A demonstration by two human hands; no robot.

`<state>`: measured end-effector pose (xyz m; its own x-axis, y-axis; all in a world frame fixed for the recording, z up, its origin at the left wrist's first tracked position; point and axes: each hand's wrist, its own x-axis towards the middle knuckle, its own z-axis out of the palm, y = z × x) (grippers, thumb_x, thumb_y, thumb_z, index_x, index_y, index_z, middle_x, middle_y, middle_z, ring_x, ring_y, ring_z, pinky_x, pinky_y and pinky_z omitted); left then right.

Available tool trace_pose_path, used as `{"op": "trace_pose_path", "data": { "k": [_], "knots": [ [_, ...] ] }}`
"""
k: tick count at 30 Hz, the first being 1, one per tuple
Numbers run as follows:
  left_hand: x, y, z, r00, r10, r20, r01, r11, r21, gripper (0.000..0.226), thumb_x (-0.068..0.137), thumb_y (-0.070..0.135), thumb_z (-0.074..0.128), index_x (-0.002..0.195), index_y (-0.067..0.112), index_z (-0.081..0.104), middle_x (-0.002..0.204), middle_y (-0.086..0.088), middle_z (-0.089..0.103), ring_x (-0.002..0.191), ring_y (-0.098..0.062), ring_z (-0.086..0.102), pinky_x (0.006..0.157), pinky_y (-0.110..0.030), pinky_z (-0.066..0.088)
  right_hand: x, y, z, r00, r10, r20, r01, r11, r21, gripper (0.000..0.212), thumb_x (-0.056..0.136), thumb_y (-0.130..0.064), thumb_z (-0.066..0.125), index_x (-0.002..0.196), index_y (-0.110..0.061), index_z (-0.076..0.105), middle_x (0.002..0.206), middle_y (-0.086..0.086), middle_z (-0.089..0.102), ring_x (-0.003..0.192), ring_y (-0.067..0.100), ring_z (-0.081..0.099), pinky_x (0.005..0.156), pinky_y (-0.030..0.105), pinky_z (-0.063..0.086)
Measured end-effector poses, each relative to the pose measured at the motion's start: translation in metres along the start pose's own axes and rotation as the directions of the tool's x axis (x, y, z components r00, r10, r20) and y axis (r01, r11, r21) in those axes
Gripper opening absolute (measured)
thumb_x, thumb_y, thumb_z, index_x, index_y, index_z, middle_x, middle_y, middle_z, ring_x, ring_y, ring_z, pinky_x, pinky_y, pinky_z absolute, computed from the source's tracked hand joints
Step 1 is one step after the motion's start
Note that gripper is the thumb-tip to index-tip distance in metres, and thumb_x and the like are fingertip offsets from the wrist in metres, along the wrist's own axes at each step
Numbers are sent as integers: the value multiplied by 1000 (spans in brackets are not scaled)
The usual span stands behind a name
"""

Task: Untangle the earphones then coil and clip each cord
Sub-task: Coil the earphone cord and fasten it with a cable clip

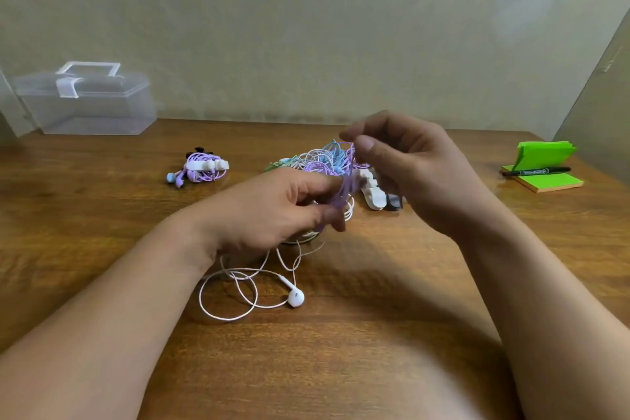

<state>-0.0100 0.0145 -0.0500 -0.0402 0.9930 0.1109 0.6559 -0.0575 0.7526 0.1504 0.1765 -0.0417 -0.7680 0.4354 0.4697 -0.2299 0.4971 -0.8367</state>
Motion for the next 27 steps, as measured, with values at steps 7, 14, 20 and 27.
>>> {"op": "trace_pose_path", "data": {
  "k": [7,14,20,27],
  "knots": [
    [3,4,4,987,118,-106,-158,790,-592,44,95,13,59,138,15,62,100,-6,73,58,-10,46,53,-15,44,2,16,20,981,161,105,-183,952,247,19,107,-14,56,94,-10,69,64,5,43,53,12,29,48,22,29],
    [19,-20,5,858,38,-512,-218,930,-296,49,105,7,55,143,38,54,100,-1,75,52,-11,45,56,-21,46,-1,19,43,941,305,146,-323,939,120,23,108,-6,52,115,-15,72,80,1,65,60,11,48,57,27,48],
    [17,-31,3,832,164,-529,-58,976,212,30,99,34,57,128,43,63,93,-3,73,79,-29,63,76,-48,56,0,12,47,933,358,33,-357,914,194,9,102,-7,65,100,-2,57,79,16,73,56,18,61,54,32,57],
    [17,-24,6,865,204,-459,-41,940,340,37,99,22,54,132,38,57,101,3,74,92,-20,68,79,-47,56,-1,9,42,965,260,-35,-247,947,205,20,104,-16,65,104,-1,52,76,15,73,55,21,62,50,32,55]
  ]
}}
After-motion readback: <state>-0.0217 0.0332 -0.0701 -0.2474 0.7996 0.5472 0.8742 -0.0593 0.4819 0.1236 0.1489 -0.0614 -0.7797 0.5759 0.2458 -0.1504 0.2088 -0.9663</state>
